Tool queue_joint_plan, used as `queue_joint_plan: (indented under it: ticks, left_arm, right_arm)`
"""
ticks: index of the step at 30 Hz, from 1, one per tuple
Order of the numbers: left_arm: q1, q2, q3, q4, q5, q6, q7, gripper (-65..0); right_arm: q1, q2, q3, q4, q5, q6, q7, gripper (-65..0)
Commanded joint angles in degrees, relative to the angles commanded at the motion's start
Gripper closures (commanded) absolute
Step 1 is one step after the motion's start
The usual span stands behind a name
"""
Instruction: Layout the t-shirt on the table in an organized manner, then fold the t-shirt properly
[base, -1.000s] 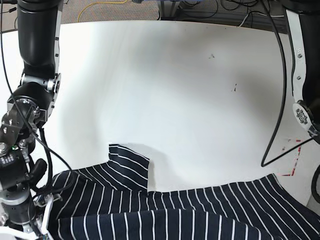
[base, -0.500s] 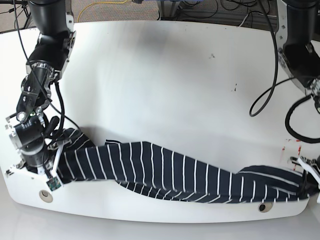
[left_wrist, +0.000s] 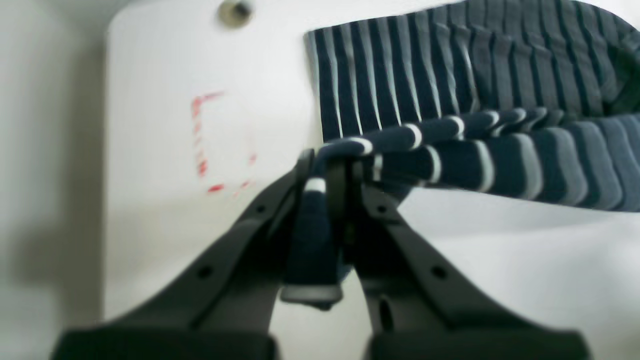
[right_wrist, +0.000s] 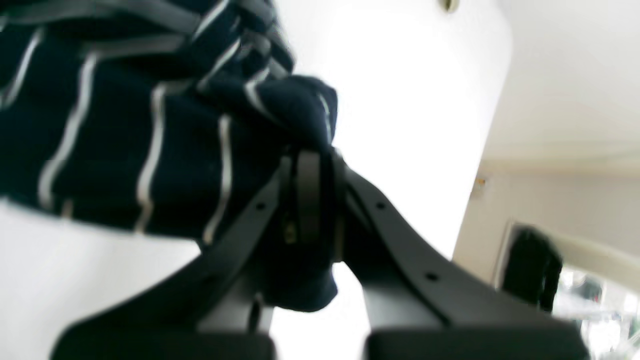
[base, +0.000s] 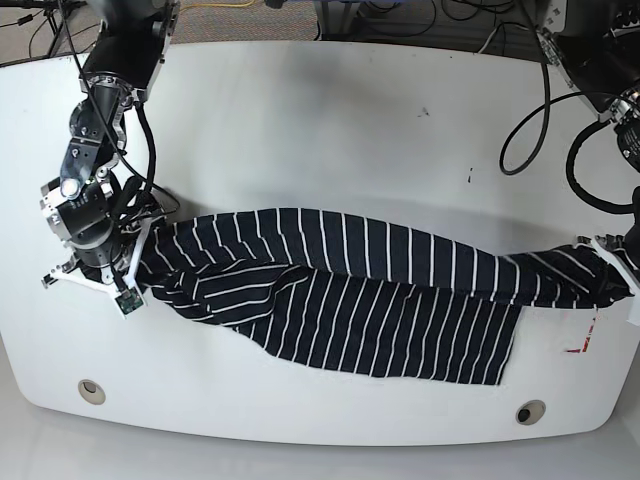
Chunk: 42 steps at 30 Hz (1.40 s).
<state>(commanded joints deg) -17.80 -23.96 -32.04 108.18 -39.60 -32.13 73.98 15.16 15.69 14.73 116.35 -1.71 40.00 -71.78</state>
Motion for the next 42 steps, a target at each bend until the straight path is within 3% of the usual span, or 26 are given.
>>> queue_joint_plan:
  ticks: [6,11,21,28,42]
  left_arm:
    - [-12.4,0.0,0.88,-1.14,0.53,0.26,0.18,0.0]
    - [-28.75,-0.97,5.8,-6.15,1.41,0.44,0.18,0.0]
    - [-57.2,-1.14,13.98,-17.32,6.42,0.35,-0.35,0.0]
    - [-57.2,-1.05,16.79,-20.13,6.24,0.35,-2.2,0.0]
    - [-57.2,-1.23,16.97,-18.73,6.07,0.18,-2.11,0.0]
  right_arm:
    - [10.99,1.05,-4.84,-0.35,-0.09,0.0,0.0,-0.5]
    - [23.82,3.34,-12.31,-0.35,-0.09,0.0,-0.26,-0.5]
    - [48.26,6.33,-21.89,-1.76,-0.09,0.0,-0.35,-0.6]
    - [55.47,7.12,-25.41,-1.85,-0.09,0.0,-0.53,-0.6]
    - [52.31,8.26,-25.49,-1.58,-0.09,0.0,-2.55,-0.6]
